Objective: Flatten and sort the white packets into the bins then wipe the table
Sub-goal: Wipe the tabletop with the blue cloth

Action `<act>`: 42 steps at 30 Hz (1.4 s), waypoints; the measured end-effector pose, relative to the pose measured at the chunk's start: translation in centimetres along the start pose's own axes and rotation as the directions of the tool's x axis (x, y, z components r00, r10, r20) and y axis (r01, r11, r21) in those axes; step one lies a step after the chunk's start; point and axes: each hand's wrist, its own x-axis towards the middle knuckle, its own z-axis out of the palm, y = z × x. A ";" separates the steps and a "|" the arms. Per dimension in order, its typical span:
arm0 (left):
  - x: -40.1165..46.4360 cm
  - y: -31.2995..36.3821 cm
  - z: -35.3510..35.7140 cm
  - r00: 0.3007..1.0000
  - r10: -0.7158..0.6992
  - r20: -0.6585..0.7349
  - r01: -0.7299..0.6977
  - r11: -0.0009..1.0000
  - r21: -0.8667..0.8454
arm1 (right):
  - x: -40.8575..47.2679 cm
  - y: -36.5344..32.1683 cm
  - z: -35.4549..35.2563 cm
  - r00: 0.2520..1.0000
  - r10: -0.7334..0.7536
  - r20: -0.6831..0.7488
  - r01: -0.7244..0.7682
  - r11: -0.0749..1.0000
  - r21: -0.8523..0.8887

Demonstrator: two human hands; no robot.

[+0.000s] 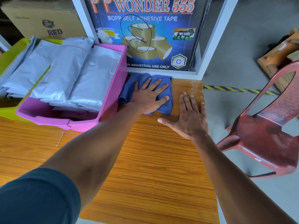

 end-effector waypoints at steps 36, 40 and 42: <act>-13.2 0.9 1.2 0.970 -0.241 0.036 0.244 0.964 -0.109 | 0.3 0.2 0.6 0.999 0.026 -0.021 -0.027 1.000 -0.014; -8.8 0.5 0.2 0.967 -0.246 0.058 0.252 0.957 -0.142 | 0.4 0.2 0.8 0.999 0.031 -0.033 -0.031 0.999 -0.011; -5.2 0.1 -0.6 0.963 -0.259 0.074 0.268 0.953 -0.143 | 0.5 0.3 1.1 0.999 0.029 -0.040 -0.030 0.999 -0.015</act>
